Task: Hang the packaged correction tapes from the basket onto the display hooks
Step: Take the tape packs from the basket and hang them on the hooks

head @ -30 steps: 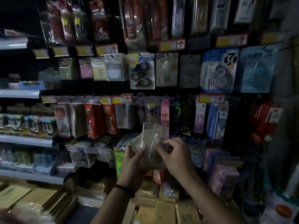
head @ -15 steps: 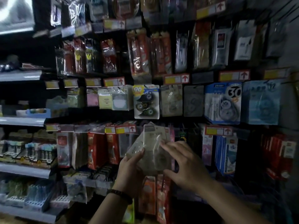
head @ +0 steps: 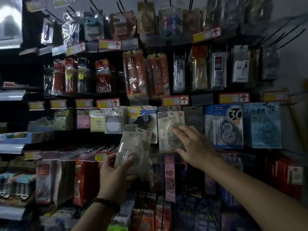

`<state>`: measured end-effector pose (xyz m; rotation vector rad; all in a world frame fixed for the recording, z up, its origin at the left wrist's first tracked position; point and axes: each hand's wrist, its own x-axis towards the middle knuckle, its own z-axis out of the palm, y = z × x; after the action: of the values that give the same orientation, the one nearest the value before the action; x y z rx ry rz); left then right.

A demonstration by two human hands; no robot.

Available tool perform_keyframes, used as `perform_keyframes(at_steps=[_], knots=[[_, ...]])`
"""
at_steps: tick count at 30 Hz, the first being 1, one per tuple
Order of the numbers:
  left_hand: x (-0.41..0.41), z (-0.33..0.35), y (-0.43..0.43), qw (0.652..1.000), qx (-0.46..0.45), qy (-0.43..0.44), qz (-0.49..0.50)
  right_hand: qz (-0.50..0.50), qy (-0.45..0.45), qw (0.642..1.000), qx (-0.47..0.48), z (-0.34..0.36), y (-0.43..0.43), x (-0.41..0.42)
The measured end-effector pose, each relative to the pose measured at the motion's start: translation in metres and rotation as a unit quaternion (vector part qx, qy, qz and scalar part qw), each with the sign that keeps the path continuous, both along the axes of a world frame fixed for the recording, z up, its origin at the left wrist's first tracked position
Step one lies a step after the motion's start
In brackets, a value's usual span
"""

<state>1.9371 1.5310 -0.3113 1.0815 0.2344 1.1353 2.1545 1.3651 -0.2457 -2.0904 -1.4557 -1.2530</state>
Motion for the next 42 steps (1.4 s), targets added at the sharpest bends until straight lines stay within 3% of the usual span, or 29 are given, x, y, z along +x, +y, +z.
perform_keyframes(at_steps=[7,16,24,27,33,40,42], knots=[[0.01,0.012,-0.003,0.999,0.014,-0.018,-0.033,-0.036,0.004,0.999,0.037,0.022,0.016,0.01],[0.023,0.018,-0.004,0.999,0.0,-0.041,-0.033,-0.062,-0.002,0.998,-0.033,0.032,0.024,0.014],[0.039,0.017,-0.007,0.998,0.013,0.006,-0.06,-0.088,0.051,0.994,-0.035,0.034,0.053,0.023],[0.04,0.021,-0.01,0.999,0.011,0.01,-0.046,-0.048,0.088,0.995,-0.013,0.03,0.055,0.013],[0.045,0.025,-0.016,0.999,0.014,-0.011,-0.043,0.155,0.082,0.984,-0.018,0.004,0.025,-0.025],[0.06,0.02,-0.025,0.995,0.091,0.018,-0.035,0.131,0.06,0.989,0.031,-0.018,0.023,-0.029],[0.062,0.019,-0.022,0.987,0.148,0.059,0.034,0.115,0.066,0.991,0.032,-0.017,0.022,-0.023]])
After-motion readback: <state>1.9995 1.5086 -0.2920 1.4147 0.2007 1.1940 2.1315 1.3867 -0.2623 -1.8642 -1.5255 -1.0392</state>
